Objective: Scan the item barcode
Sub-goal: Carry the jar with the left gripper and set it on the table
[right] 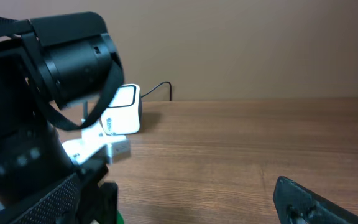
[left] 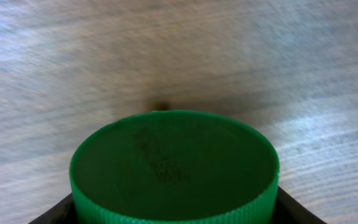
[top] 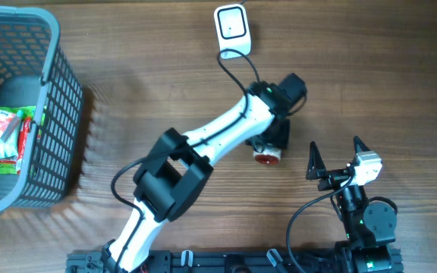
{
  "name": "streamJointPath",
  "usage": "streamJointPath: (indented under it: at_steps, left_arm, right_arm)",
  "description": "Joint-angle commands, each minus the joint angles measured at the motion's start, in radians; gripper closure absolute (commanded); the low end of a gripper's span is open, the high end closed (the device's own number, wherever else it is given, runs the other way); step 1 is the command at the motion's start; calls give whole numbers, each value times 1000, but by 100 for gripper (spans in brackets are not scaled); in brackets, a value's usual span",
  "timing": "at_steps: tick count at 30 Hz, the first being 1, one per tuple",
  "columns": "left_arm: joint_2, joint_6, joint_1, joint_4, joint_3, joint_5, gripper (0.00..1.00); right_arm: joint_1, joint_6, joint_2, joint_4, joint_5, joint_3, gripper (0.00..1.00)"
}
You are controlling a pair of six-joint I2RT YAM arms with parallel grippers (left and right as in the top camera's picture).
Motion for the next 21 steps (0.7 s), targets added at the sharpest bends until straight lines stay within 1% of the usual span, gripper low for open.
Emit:
streamJointPath:
  at_steps: [1, 6, 8, 13, 15, 16, 17, 19, 20, 21]
  left_arm:
    - [-8, -57, -28, 4, 6, -34, 74]
    - [-7, -97, -53, 11, -13, -101, 75]
    - [-7, -117, -53, 25, -36, -104, 76]
    - [-7, -127, -53, 90, -77, -54, 76]
    - [-7, -127, -53, 101, -77, -27, 71]
    - [-7, -127, -53, 101, -77, -25, 67]
    - [-7, -127, -53, 100, -78, -25, 58]
    - [-7, -127, -53, 96, -78, -25, 41]
    - [-7, -127, -53, 97, -78, -25, 36]
    - [-7, -127, -53, 97, -78, -25, 33]
  right_arm:
    - [-5, -6, -5, 3, -5, -1, 0]
    - [-5, -6, -5, 3, -5, -1, 0]
    - [-5, -6, -5, 3, -5, -1, 0]
    - [-5, -6, -5, 3, -5, -1, 0]
    - [-5, -6, -5, 3, -5, -1, 0]
    - [-5, -6, -5, 3, -5, -1, 0]
    - [-5, -6, -5, 3, -5, -1, 0]
    - [-5, -6, -5, 3, -5, -1, 0]
    - [-5, -6, -5, 3, -5, -1, 0]
    - [-5, -6, -5, 3, -5, -1, 1]
